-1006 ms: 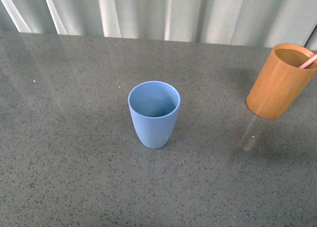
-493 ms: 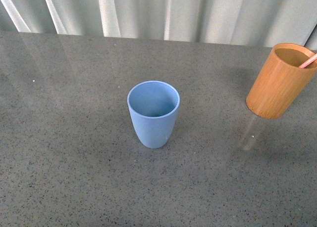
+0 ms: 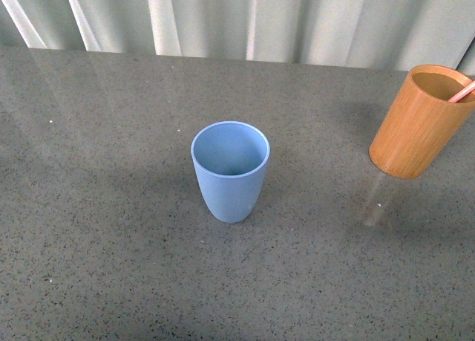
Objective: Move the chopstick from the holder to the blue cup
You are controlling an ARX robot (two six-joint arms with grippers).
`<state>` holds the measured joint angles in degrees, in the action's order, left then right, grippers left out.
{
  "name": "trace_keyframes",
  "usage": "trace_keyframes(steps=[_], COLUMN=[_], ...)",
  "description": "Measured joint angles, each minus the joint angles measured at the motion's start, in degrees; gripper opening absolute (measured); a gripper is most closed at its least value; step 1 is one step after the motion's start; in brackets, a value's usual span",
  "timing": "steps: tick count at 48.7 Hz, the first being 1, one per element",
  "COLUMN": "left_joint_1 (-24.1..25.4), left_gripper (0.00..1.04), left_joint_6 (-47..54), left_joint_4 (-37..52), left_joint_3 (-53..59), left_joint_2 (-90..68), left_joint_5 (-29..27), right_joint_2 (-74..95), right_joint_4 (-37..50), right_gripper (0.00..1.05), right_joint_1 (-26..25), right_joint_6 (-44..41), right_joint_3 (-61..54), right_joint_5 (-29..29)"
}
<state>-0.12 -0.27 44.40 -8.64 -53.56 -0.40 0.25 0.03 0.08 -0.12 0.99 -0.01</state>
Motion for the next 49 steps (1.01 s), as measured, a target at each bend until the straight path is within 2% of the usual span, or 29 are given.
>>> trace_keyframes(steps=[18, 22, 38, 49], left_joint_1=[0.0, 0.0, 0.0, 0.0], left_gripper=[0.04, 0.04, 0.04, 0.04], left_joint_6=[0.0, 0.0, 0.0, 0.0], left_joint_4=[-8.2, -6.6, -19.5, -25.0], left_joint_3=[5.4, 7.5, 7.6, 7.6], left_joint_2=[13.6, 14.9, 28.5, 34.4], left_joint_5=[0.4, 0.4, 0.4, 0.4], right_joint_2=[0.0, 0.0, 0.0, 0.0], right_joint_4=[0.0, 0.0, 0.0, 0.0], right_gripper=[0.95, 0.95, 0.95, 0.95], right_joint_1=[0.0, 0.0, 0.0, 0.0], right_joint_6=[0.0, 0.0, 0.0, 0.0], right_joint_3=[0.0, 0.0, 0.0, 0.0], right_joint_5=[0.0, 0.0, 0.0, 0.0])
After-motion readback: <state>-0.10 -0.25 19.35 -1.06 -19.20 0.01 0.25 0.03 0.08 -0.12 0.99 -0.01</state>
